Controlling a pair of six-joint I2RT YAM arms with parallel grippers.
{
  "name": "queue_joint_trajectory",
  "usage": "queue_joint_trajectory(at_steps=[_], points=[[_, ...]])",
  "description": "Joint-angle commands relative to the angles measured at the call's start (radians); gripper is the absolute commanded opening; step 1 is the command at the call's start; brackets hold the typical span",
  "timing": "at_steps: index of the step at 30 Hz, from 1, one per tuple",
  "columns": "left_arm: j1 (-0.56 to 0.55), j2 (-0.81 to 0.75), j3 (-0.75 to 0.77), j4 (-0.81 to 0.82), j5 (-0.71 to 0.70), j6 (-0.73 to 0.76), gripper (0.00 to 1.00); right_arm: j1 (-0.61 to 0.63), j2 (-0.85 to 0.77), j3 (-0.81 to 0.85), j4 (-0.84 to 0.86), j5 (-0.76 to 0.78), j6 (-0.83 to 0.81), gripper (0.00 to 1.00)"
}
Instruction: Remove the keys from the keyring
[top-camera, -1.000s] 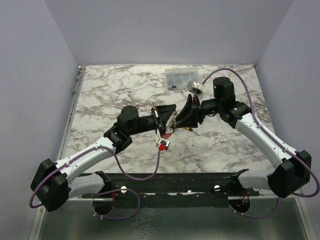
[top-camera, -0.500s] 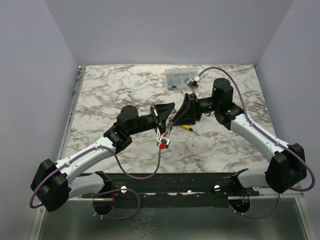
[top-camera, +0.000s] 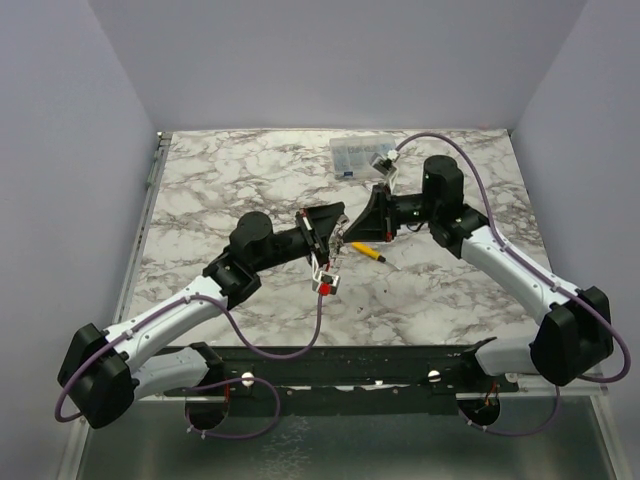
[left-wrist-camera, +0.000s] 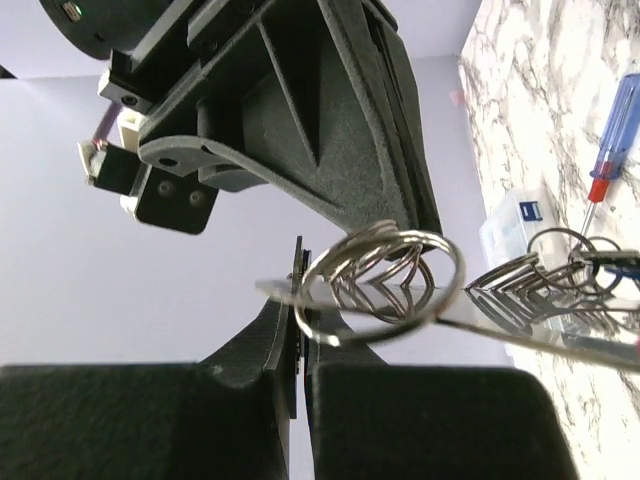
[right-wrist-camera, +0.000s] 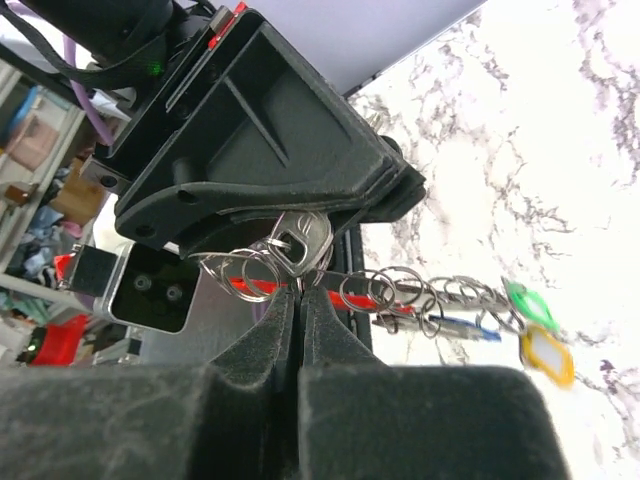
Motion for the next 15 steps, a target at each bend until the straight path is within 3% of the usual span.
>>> queue_joint_trajectory(at_steps=[1, 6, 15], points=[[0.001, -0.044, 0.007, 0.009, -0.062, -0.036, 0.0, 0.005, -0.059, 0.013, -0.05, 0.092, -0.08, 0.01], [0.001, -0.063, 0.006, -0.002, -0.129, -0.104, 0.0, 0.005, -0.179, -0.087, 0.085, 0.231, -0.05, 0.01], [-0.01, -0.073, 0.005, -0.003, -0.152, -0.161, 0.0, 0.005, -0.223, -0.175, 0.258, 0.41, 0.031, 0.01]])
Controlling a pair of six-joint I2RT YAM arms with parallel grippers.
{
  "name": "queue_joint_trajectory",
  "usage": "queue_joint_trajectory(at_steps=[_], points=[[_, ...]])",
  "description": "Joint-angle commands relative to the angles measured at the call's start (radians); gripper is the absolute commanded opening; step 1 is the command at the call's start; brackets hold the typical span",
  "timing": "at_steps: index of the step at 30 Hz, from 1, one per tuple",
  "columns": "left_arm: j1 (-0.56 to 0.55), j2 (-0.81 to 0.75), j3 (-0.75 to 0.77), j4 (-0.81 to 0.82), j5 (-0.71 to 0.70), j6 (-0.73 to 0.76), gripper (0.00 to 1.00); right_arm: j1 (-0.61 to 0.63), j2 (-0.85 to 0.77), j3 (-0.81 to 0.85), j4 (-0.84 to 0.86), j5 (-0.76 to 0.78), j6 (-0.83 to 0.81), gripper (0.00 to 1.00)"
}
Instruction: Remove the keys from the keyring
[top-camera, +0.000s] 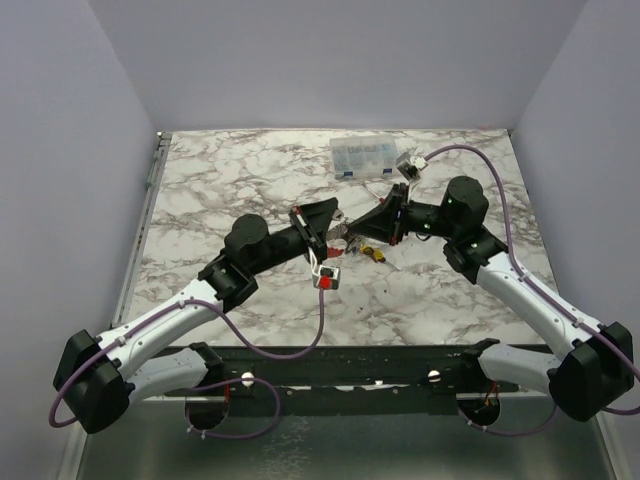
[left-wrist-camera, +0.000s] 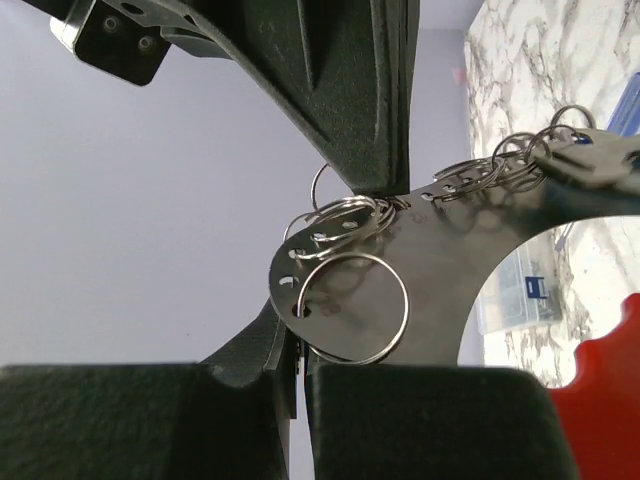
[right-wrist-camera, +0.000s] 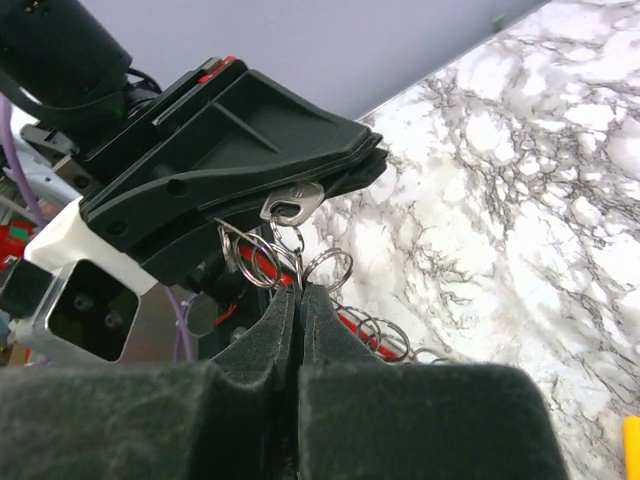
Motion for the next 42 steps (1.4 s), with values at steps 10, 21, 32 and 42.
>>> queue_joint_trajectory(at_steps=[10, 21, 32, 42], points=[[-0.139, -0.058, -0.01, -0.114, -0.012, -0.049, 0.0, 0.004, -0.017, -0.032, 0.154, 0.199, 0.017, 0.01], [-0.1, 0.044, 0.07, 0.034, -0.165, -0.028, 0.0, 0.004, -0.113, -0.094, -0.024, 0.09, -0.287, 0.17], [-0.092, 0.039, 0.09, -0.021, -0.129, 0.032, 0.0, -0.001, -0.11, 0.057, -0.404, 0.165, -0.514, 0.69], [-0.092, 0.037, 0.076, -0.031, -0.122, 0.052, 0.0, -0.008, -0.112, 0.139, -0.45, 0.079, -0.46, 0.61]])
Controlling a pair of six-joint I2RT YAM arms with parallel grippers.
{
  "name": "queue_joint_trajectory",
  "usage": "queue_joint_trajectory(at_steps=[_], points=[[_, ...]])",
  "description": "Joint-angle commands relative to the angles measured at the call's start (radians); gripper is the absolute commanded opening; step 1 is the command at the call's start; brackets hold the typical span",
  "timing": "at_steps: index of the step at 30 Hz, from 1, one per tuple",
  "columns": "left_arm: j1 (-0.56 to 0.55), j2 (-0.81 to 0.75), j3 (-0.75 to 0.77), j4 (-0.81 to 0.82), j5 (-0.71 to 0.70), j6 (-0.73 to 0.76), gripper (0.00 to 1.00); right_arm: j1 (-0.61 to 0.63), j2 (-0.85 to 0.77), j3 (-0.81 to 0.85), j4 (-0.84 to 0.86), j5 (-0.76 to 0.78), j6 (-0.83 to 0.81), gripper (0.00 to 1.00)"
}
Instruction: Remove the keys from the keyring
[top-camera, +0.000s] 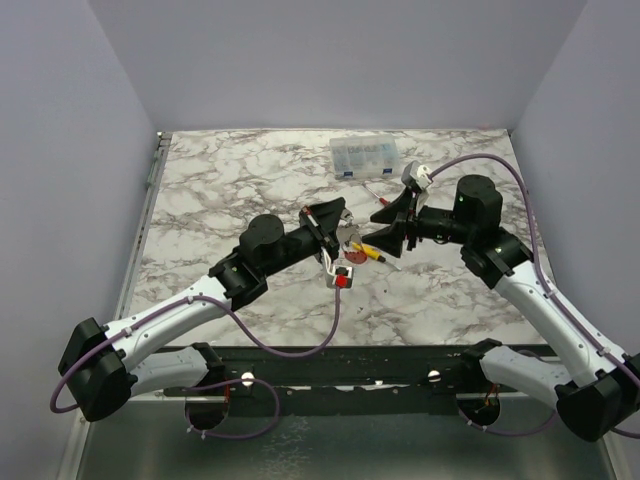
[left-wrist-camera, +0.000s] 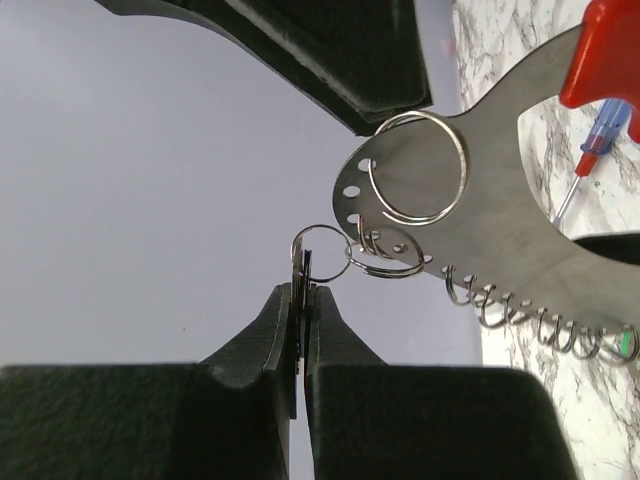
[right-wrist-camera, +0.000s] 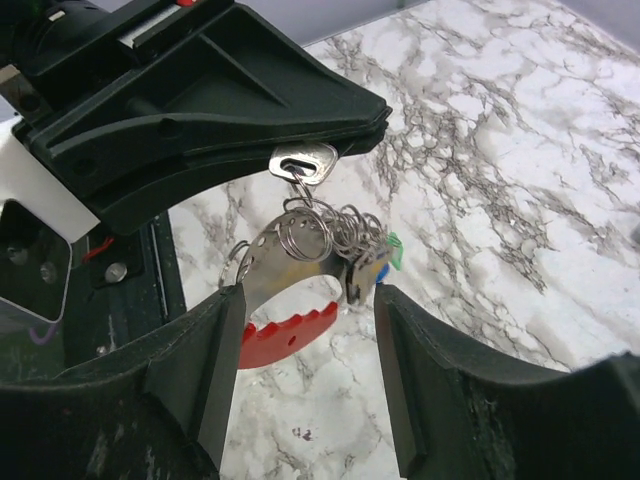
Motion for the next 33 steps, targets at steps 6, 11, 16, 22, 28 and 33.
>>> queue_joint_trajectory(at_steps=[6, 11, 16, 22, 28, 33], points=[[-0.003, -0.014, 0.044, -0.023, 0.015, 0.037, 0.0, -0.006, 0.05, 0.158, -0.131, -0.052, 0.035, 0.62], [-0.004, -0.027, 0.044, -0.014, 0.054, 0.021, 0.0, -0.006, 0.059, 0.185, -0.117, -0.096, 0.028, 0.6], [-0.003, -0.04, 0.027, -0.001, 0.081, 0.031, 0.0, -0.006, 0.108, 0.236, -0.19, -0.145, -0.076, 0.51], [-0.006, -0.03, 0.042, -0.017, 0.065, 0.025, 0.0, -0.007, 0.154, 0.265, -0.254, -0.18, -0.141, 0.49], [-0.034, -0.013, 0.1, -0.14, -0.019, 0.02, 0.0, -0.01, 0.171, 0.336, -0.303, -0.107, -0.129, 0.51], [-0.054, -0.006, 0.165, -0.278, -0.073, -0.043, 0.0, -0.03, 0.152, 0.371, -0.327, -0.087, -0.109, 0.55]])
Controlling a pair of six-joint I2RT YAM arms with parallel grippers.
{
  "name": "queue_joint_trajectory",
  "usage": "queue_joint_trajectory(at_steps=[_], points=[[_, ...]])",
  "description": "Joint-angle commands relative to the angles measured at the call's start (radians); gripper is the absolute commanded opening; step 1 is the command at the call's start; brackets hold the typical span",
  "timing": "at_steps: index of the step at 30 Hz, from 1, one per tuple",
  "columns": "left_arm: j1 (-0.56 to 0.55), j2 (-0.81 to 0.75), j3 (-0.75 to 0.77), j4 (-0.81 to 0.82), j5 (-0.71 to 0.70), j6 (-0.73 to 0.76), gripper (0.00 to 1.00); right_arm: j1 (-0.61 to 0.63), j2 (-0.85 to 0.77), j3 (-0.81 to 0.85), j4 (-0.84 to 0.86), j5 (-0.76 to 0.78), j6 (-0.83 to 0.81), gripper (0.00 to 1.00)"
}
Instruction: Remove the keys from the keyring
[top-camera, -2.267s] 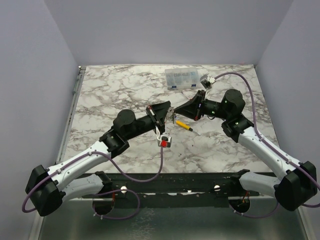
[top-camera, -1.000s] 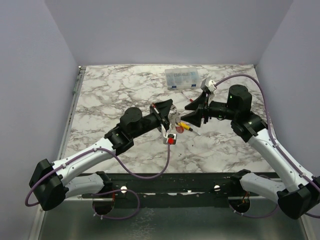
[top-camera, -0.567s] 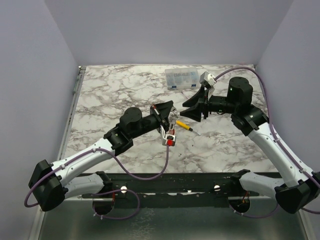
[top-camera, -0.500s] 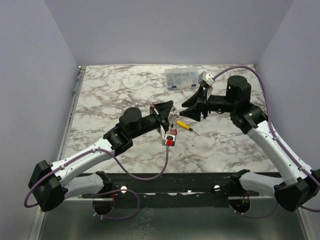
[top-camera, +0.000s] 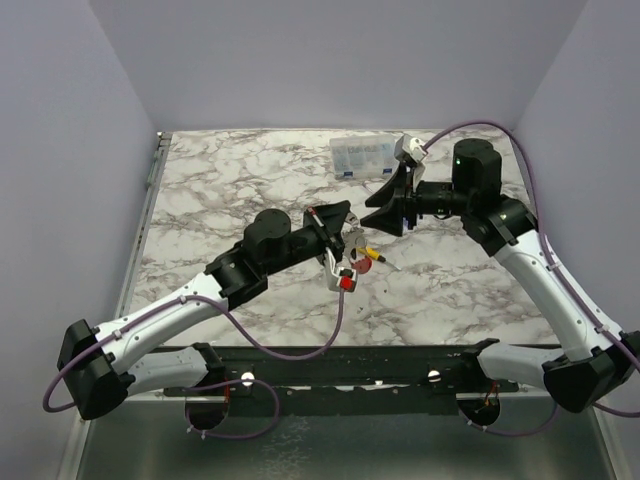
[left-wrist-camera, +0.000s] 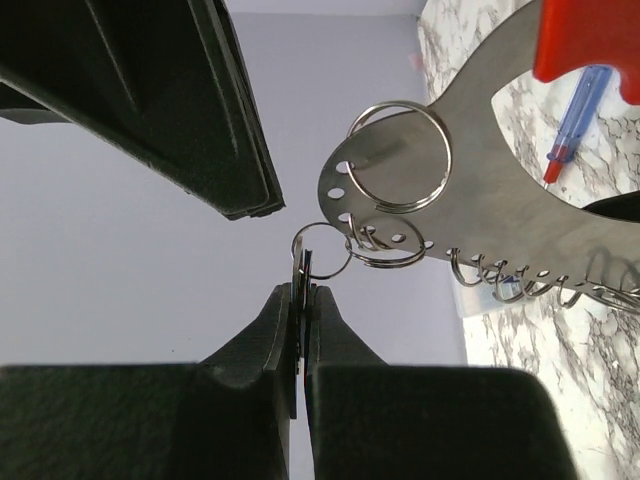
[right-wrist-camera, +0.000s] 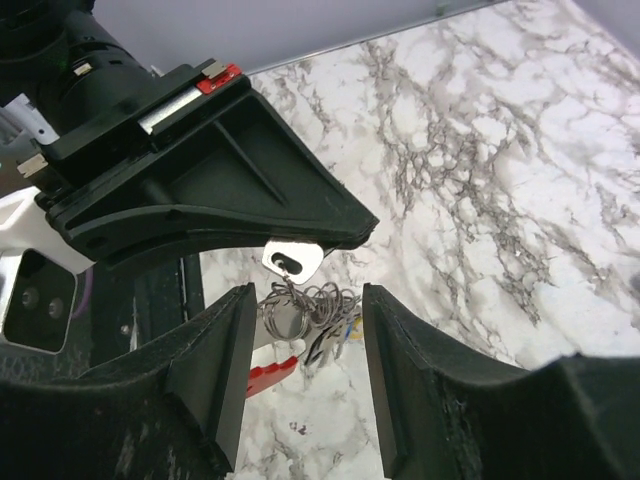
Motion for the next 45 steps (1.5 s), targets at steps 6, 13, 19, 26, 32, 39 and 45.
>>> queue_joint_trajectory(at_steps=[6, 13, 19, 26, 32, 39, 45], points=[[-0.02, 0.026, 0.201, -0.367, -0.083, -0.122, 0.0, -0.057, 0.008, 0.095, -0.104, -0.007, 0.045, 0.56], [-0.041, 0.121, 0.406, -0.733, -0.128, -0.234, 0.0, -0.172, 0.051, 0.124, -0.058, -0.142, 0.152, 0.56], [-0.046, 0.288, 0.668, -1.012, -0.15, -0.487, 0.0, -0.207, 0.054, 0.11, -0.058, -0.171, 0.155, 0.56], [-0.044, 0.477, 0.935, -1.283, -0.075, -0.795, 0.0, -0.241, 0.05, 0.108, -0.096, -0.183, 0.137, 0.55], [0.022, 0.586, 1.069, -1.383, 0.088, -1.052, 0.0, -0.261, 0.021, 0.067, -0.103, -0.163, 0.131, 0.51], [0.105, 0.609, 1.095, -1.369, 0.266, -1.109, 0.0, -0.261, -0.074, -0.125, 0.024, -0.194, 0.099, 0.39], [0.11, 0.598, 1.097, -1.377, 0.306, -1.068, 0.0, -0.257, -0.129, -0.269, 0.188, -0.228, 0.143, 0.36]])
